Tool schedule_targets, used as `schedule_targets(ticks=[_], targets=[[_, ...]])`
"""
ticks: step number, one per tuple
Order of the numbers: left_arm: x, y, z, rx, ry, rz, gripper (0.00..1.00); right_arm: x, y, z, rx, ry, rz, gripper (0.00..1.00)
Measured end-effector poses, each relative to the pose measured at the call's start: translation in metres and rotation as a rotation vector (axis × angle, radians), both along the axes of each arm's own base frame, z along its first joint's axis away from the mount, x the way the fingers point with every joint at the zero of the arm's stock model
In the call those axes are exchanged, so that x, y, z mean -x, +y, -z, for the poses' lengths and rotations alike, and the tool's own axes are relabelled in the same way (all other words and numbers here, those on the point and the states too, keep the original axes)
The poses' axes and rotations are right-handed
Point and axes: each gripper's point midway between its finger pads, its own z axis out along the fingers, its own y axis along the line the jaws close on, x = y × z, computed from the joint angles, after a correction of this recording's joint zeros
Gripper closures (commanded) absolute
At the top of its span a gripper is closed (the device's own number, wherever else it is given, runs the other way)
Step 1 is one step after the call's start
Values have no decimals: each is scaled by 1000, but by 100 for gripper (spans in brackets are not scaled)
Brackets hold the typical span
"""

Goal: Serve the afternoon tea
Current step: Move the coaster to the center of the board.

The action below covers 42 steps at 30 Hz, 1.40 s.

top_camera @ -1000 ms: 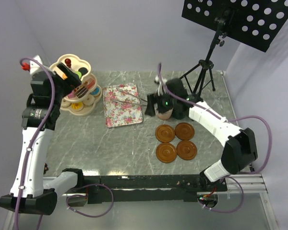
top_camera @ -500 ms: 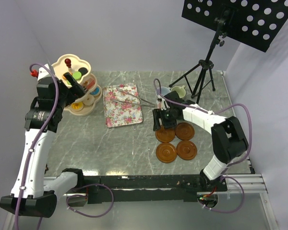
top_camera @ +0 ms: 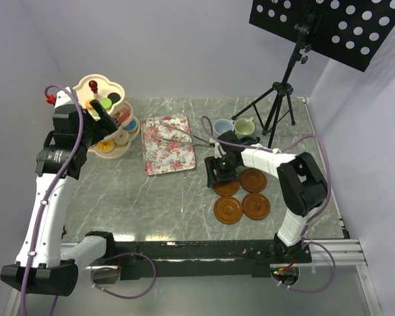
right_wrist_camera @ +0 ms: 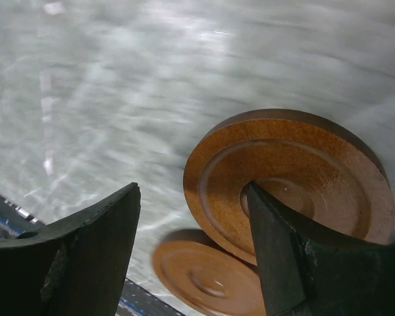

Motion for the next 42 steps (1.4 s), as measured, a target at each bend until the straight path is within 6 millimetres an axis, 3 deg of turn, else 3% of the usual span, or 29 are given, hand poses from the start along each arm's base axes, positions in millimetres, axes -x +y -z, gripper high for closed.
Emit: schedule_targets(ticks=[3,8,12,16,18,21,27,31,34,38,42], targets=[[-3,0,3,-7,11,3,2,10,26,-1,-16,6,-79,28],[-5,0,-2,-14,4,5,2,25,105,-7,-107,33,-262,28],[-5,1,-3,-16,0,1,4,25,165,-17,-180,10,-394,26],[-4,3,-1,-19,-2,-6,11,21,185,-42,-243,-45,-437,23],[-2,1,8,-21,10,-1,12,11,178,-57,-263,-72,-406,21],[2,-16,32,-25,65,40,12,-11,141,-82,-281,-126,-298,20],[19,-107,102,-61,252,265,11,-68,21,-160,-265,-357,29,20],[39,-159,147,-106,371,377,10,-84,-31,-206,-259,-501,168,20],[54,-196,185,-160,455,457,9,-88,-50,-222,-247,-561,216,20],[65,-242,240,-266,559,554,10,-88,-52,-220,-237,-554,223,22],[62,-262,278,-358,622,569,13,-85,-49,-219,-256,-533,218,23]])
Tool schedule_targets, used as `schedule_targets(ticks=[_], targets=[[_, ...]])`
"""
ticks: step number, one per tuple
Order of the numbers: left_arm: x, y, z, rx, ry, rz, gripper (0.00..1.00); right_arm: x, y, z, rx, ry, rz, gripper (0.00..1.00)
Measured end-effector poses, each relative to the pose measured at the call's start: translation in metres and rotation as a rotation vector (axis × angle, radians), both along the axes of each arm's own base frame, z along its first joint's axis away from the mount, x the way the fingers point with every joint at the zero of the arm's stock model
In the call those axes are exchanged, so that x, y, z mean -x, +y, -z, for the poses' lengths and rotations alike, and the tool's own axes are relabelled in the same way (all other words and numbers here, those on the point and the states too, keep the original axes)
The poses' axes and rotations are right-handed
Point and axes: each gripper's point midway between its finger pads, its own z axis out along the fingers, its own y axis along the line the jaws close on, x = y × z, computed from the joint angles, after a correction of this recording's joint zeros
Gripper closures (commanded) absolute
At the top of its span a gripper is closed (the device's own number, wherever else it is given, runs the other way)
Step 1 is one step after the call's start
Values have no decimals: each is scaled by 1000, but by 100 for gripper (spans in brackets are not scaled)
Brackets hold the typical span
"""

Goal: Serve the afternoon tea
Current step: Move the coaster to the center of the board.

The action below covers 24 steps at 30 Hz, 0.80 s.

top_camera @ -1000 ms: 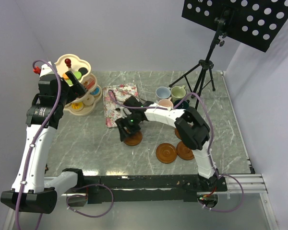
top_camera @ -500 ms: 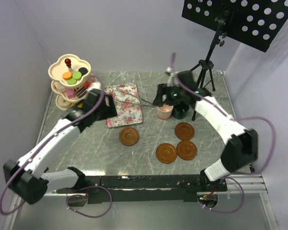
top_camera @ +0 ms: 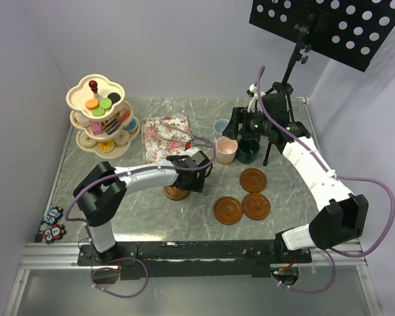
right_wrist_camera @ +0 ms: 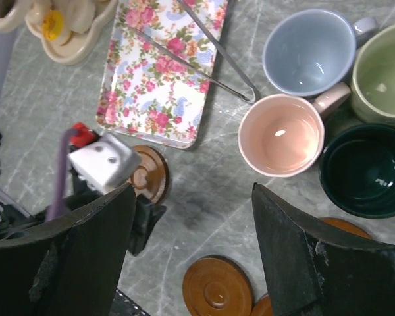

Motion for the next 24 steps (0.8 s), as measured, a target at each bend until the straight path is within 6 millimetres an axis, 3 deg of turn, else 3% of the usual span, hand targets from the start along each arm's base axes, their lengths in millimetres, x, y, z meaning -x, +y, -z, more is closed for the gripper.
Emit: schedule_targets(ticks=[5,11,19,21,24], targets=[[-7,-2,6,-1,-32,-4,20,1,3,-2,-20,2,-11,23],[-8,-1,21,2,-47,15,43,5,4,3,-23,15,-15,23],[-9,3,30,5,-55,-33,53,6,6,1,-39,16,-24,23],[-5,11,29,24,-58,-65,53,6,7,1,-40,17,-25,23],[5,37,30,29,-42,-142,52,6,7,4,-39,19,-25,23]])
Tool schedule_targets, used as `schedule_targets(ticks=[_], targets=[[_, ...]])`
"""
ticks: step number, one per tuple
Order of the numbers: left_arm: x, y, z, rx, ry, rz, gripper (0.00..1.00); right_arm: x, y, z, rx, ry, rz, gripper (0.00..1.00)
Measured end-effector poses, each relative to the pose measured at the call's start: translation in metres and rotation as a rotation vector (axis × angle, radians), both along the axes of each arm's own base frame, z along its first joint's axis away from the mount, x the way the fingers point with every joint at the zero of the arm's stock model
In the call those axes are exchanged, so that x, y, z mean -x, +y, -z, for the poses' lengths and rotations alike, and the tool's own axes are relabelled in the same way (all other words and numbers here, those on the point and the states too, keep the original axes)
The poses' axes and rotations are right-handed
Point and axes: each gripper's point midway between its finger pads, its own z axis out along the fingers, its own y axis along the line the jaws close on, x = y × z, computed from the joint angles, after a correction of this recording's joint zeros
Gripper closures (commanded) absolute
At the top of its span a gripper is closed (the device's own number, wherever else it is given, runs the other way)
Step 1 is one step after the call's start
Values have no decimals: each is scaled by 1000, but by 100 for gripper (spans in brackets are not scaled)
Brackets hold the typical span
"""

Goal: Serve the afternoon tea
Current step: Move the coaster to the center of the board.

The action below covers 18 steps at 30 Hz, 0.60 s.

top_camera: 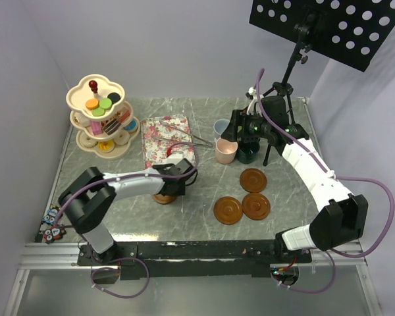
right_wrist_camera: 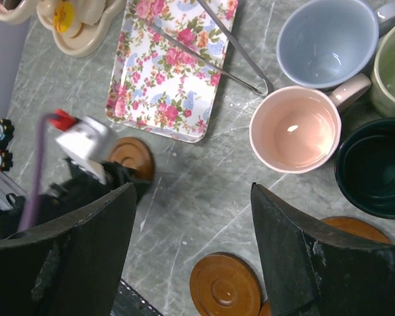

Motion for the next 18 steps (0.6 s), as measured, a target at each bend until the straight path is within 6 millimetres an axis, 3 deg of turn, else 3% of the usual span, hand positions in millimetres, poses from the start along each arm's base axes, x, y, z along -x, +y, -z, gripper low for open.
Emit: schedule_targets(ticks=[9,18], targets=[[5,69,1,73,22,-319,50,1,0,5,2,7,0,23],[0,155,0,154,10,-663,49,6,-3,3,7,-13,1,23]])
